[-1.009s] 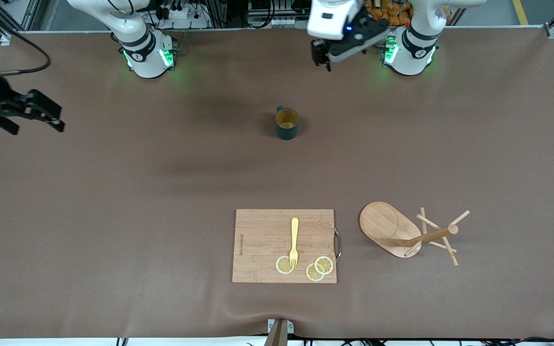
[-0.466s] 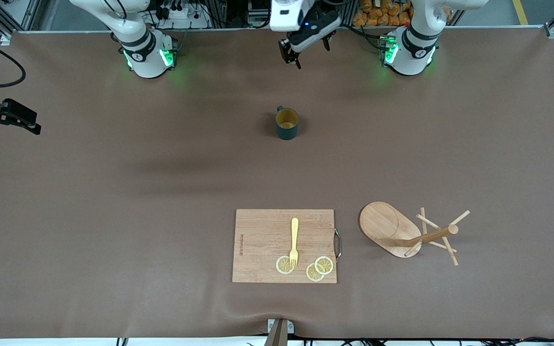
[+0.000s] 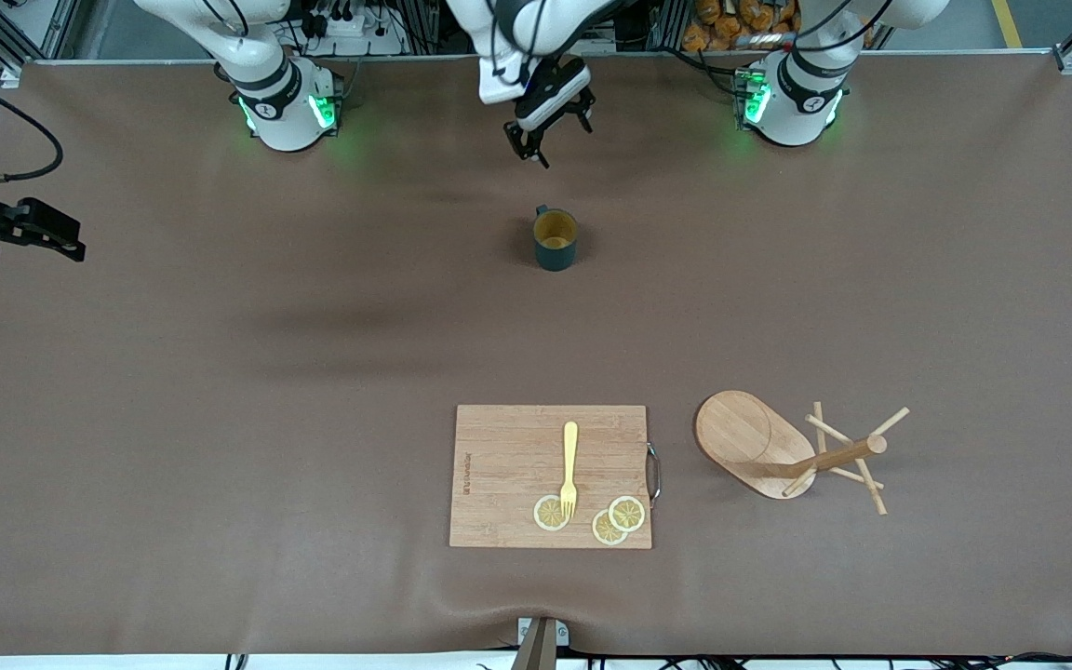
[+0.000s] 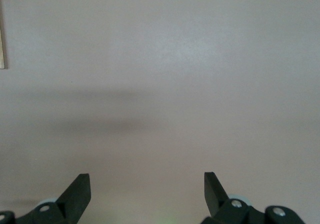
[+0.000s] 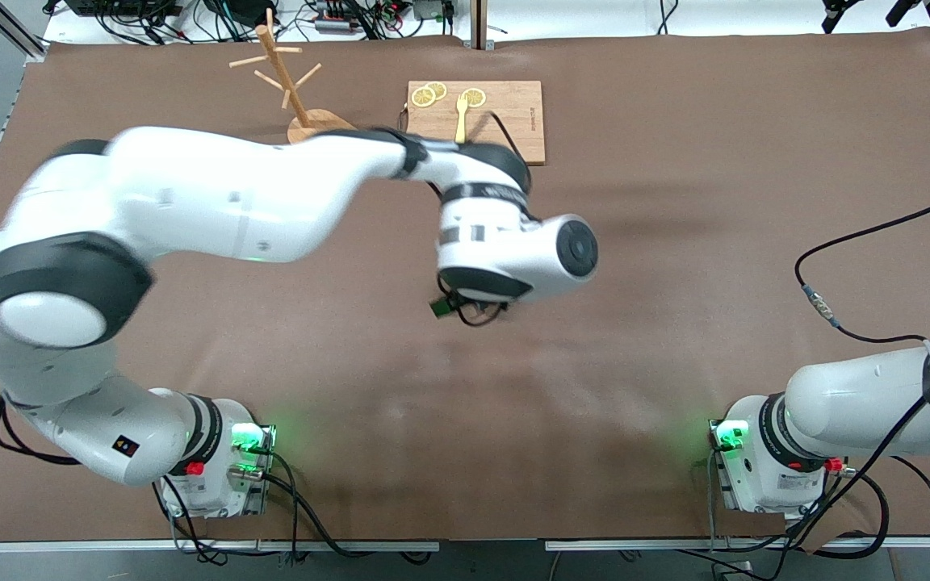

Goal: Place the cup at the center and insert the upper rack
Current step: 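Withdraw the right gripper while the left gripper moves above the mug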

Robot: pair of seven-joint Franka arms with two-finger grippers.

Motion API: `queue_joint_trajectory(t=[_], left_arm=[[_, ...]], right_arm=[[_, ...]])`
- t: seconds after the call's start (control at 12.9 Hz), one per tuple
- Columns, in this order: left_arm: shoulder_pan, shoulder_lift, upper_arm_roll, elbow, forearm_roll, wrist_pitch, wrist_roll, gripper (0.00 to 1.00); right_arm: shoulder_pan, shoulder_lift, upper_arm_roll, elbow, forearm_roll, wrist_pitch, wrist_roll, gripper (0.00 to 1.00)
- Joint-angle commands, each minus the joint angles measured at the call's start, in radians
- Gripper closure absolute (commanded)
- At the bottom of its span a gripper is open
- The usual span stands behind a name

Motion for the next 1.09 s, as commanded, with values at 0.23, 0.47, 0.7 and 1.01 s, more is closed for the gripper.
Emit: queue_joint_trajectory(t=[0.23,0.47,0.7,1.01], left_arm=[[-0.128,0.176,0.007,0.053,0.191,-0.029,-0.227,0.00],[-0.287,0.181,0.132,0.048,0.271,-0.038,-0.306,0.00],[-0.398,0.207,0.238,0.048,0.297,-0.040,-0.382,0.00],[-0.399,0.213,0.240,0.041,0.404,-0.040,-0.416,0.00]], right_arm=[[-0.038,-0.033,0.015,-0.038,0.091,-0.010,-0.009,0.00],[-0.068,-0.030,0.015,-0.040,0.091,-0.010,-0.009,0.00],[-0.076,-0.028,0.015,-0.040,0.091,-0.010,-0.003,0.00],[-0.075,-0.025,0.015,-0.040,0.091,-0.026,-0.002,0.00]])
